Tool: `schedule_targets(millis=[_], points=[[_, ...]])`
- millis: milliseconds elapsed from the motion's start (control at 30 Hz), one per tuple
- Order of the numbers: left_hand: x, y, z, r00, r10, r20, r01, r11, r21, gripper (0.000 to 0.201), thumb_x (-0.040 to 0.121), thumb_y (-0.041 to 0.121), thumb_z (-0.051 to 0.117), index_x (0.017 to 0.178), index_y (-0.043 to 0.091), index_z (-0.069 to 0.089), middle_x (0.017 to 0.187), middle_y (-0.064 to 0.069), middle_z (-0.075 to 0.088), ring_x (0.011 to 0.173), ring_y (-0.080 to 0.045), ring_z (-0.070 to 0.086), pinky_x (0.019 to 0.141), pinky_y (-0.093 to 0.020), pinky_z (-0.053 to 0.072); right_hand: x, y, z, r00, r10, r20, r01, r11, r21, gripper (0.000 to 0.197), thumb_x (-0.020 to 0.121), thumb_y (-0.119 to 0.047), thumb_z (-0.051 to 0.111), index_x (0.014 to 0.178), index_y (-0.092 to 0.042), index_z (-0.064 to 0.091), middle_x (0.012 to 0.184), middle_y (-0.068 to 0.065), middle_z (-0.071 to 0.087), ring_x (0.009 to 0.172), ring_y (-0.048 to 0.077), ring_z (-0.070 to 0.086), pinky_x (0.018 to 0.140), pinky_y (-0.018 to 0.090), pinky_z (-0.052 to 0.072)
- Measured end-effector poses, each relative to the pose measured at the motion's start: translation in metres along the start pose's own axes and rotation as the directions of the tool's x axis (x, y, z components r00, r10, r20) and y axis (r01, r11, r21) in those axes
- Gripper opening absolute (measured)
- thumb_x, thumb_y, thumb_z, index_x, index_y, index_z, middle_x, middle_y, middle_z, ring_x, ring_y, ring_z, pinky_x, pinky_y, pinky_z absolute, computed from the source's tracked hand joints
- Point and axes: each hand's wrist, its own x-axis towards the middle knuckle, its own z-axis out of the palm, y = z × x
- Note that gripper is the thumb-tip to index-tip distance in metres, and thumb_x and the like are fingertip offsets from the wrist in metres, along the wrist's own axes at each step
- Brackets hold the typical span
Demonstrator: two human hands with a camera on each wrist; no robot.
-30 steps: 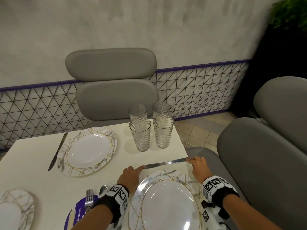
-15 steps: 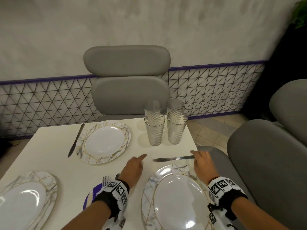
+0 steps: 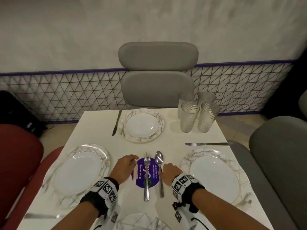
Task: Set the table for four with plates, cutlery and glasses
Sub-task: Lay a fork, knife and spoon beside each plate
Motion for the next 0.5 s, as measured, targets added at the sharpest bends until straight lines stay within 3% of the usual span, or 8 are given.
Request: schedule_targets(millis=[67,167,233,267,333,400,500], points=[[-0.012,-0.006,-0.007,1.0,-0.012,0.012,0.012,1.0,-0.008,0.028,0.097,0.011,0.043,0.119,0.01,0.06,0.115,-0.007,0.063,0.094,-0.012,0.054,0.086,-0.016,0.038,0.005,-0.009,0.008,0.998,0.047,-0.035,-0.048,0.999,-0.015,0.04,0.095,-0.037,0.035,0.122,-0.009,0.046,0.126,0.01,0.051,0.114,0.025,0.053,0.091,0.033,0.043],[-0.027,-0.014,-0.013,0.998,-0.025,0.057,0.026,1.0,-0.011,0.028,0.097,0.011,0.042,0.117,0.011,0.061,0.111,-0.004,0.063,0.093,-0.011,0.053,0.083,-0.016,0.036,0.01,-0.017,0.018,0.994,0.081,-0.075,-0.084,0.996,-0.038,0.031,0.095,-0.026,0.039,0.119,-0.01,0.049,0.122,0.007,0.054,0.111,0.022,0.056,0.089,0.029,0.045],[-0.034,-0.021,-0.013,0.994,-0.038,0.098,0.04,0.999,-0.023,0.027,0.096,0.012,0.043,0.116,0.011,0.061,0.106,-0.002,0.062,0.092,-0.011,0.053,0.08,-0.015,0.035,0.011,-0.021,0.024,0.994,0.089,-0.059,-0.088,0.996,0.012,0.021,0.094,-0.017,0.038,0.105,-0.01,0.054,0.119,0.007,0.058,0.102,0.021,0.059,0.084,0.027,0.045],[-0.036,-0.023,-0.012,0.992,-0.038,0.117,0.042,0.999,-0.031,0.026,0.096,0.012,0.044,0.116,0.011,0.061,0.102,-0.001,0.061,0.091,-0.011,0.053,0.078,-0.014,0.035,0.01,-0.022,0.026,0.994,0.098,-0.042,-0.096,0.995,0.031,0.018,0.094,-0.015,0.037,0.09,-0.011,0.054,0.114,0.006,0.06,0.093,0.019,0.059,0.079,0.025,0.044],[-0.04,-0.026,-0.01,0.989,-0.042,0.144,0.049,0.998,-0.042,0.026,0.096,0.013,0.045,0.115,0.011,0.062,0.099,0.001,0.059,0.091,-0.01,0.053,0.077,-0.014,0.035,0.008,-0.021,0.027,0.991,0.131,-0.029,-0.129,0.99,0.064,0.03,0.093,-0.017,0.038,0.063,-0.017,0.04,0.091,0.002,0.062,0.073,0.014,0.053,0.063,0.021,0.039],[-0.043,-0.025,-0.008,0.984,-0.033,0.172,0.043,0.998,-0.053,0.027,0.096,0.014,0.045,0.116,0.011,0.061,0.102,-0.002,0.062,0.09,-0.01,0.053,0.077,-0.014,0.035,0.004,-0.018,0.023,0.984,0.18,-0.006,-0.176,0.969,0.171,0.033,0.09,-0.02,0.045,0.058,-0.016,0.036,0.066,-0.002,0.048,0.065,0.013,0.049,0.055,0.02,0.036],[-0.043,-0.017,-0.004,0.982,-0.02,0.187,0.038,0.995,-0.091,0.029,0.095,0.013,0.044,0.118,0.008,0.06,0.111,-0.007,0.064,0.091,-0.012,0.054,0.08,-0.019,0.041,-0.005,-0.011,0.017,0.985,0.171,0.025,-0.164,0.877,0.452,0.032,0.085,-0.016,0.054,0.054,-0.011,0.043,0.053,0.002,0.046,0.046,0.013,0.044,0.047,0.021,0.034]])
